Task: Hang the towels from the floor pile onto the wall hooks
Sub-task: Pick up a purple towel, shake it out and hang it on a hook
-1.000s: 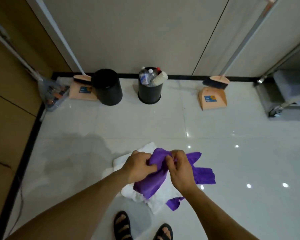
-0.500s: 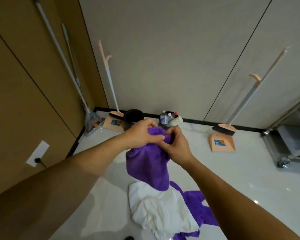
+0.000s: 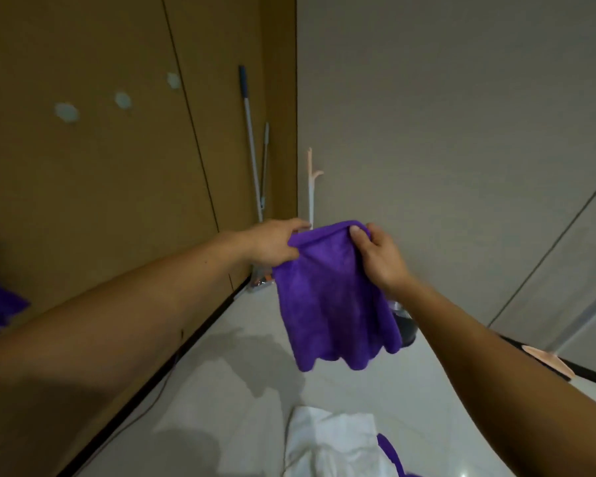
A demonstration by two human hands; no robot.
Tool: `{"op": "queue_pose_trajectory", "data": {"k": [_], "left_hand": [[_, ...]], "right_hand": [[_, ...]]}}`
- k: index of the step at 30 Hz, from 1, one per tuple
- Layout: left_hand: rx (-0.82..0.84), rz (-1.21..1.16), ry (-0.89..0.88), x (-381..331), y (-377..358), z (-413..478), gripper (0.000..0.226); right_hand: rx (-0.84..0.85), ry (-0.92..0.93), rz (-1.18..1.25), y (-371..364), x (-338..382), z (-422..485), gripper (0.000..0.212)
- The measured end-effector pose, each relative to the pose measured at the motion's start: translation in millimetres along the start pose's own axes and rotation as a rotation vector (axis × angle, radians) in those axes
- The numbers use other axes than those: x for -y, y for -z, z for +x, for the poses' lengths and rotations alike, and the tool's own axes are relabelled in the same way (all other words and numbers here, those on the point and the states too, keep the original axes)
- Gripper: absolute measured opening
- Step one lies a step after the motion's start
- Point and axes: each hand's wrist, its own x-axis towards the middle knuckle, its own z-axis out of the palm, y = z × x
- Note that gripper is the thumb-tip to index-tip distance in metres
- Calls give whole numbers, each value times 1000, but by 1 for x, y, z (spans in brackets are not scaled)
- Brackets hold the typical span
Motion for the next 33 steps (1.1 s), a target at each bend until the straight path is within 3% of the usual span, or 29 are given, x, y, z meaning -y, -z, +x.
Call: {"op": "queue_pose_trajectory", "data": {"k": [2, 3, 4, 6, 7, 9, 11, 14, 16, 18, 21, 25, 27, 29, 31, 33], "left_hand": [[-68, -45, 19, 2, 13, -20, 35], [-104, -56, 45, 2, 19, -30, 19], [-144, -64, 81, 3, 23, -38, 20], [-223, -60, 133, 8, 27, -54, 26], [-257, -51, 145, 12, 26, -61, 26], [-277, -22, 194, 19, 22, -74, 21], [-329, -134, 234, 24, 17, -84, 20], [-515, -727, 307, 21, 14, -102, 18], [-580, -1010, 289, 26, 17, -118, 25], [-496, -1090, 274, 34, 24, -139, 34], [-251, -1009, 359, 50, 35, -169, 30], [-70, -1003, 515, 72, 48, -208, 30], [-75, -1132, 455, 81, 54, -225, 28], [-167, -1320, 316, 95, 63, -240, 27], [-263, -1447, 220, 108, 71, -255, 26], [-345, -1521, 171, 121, 77, -267, 25]], "right_hand": [[179, 14, 74, -4, 14, -1, 36], [316, -14, 91, -2, 20, 0, 28], [475, -59, 53, 0, 27, 1, 22], [717, -78, -319, -1, 42, 8, 48], [733, -25, -558, -5, 46, 14, 50], [590, 110, -789, -17, 57, 22, 33], [403, 194, -691, -28, 69, 26, 26], [119, 399, -787, -52, 86, 27, 33], [41, 395, -827, -74, 100, 22, 39], [97, 282, -797, -97, 114, 19, 46], [201, 185, -694, -132, 136, 11, 49], [384, 31, -56, -189, 160, -13, 19], [427, 4, 162, -212, 166, -27, 19], [530, -49, 239, -230, 163, -38, 40], [676, -178, 263, -238, 155, -47, 62], [832, -360, 302, -242, 143, -53, 63]]}}
